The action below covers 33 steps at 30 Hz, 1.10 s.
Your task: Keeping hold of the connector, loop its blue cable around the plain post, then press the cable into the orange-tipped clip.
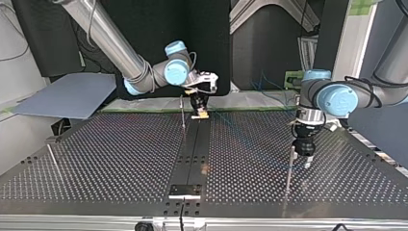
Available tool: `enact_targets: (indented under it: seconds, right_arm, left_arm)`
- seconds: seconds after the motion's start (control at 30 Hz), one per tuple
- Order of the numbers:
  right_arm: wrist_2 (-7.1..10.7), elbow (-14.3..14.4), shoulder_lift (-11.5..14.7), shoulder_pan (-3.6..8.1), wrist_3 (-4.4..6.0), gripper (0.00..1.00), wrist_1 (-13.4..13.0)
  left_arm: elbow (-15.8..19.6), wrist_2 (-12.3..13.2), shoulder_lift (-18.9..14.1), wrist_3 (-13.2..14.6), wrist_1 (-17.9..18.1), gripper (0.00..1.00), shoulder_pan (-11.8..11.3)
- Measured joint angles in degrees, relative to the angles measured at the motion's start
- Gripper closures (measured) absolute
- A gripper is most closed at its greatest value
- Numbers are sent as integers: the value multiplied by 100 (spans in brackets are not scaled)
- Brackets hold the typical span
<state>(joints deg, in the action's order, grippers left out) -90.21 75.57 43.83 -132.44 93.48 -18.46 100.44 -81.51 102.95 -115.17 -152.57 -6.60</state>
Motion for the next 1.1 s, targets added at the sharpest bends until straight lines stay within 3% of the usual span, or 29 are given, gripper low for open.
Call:
enact_targets:
  seconds: [0.13,0.27,0.53,0.87,1.1]
  right_arm:
    - [-98,65,-193,-11,-9,98,-32]
    - [-137,160,-317,11,-8,98,-105]
    - [-146,523,-379,45,41,98,-485]
    - [-143,974,-398,144,86,98,-982]
    - [-164,1088,-435,216,67,98,-1057]
  left_arm:
    - [0,-112,0,-184,-39,2,6]
    - [0,-34,0,-364,-24,2,19]
    - [0,-158,25,-241,-111,2,63]
    - [0,-277,335,-32,-208,2,171]
    - [0,-368,349,-29,-213,2,200]
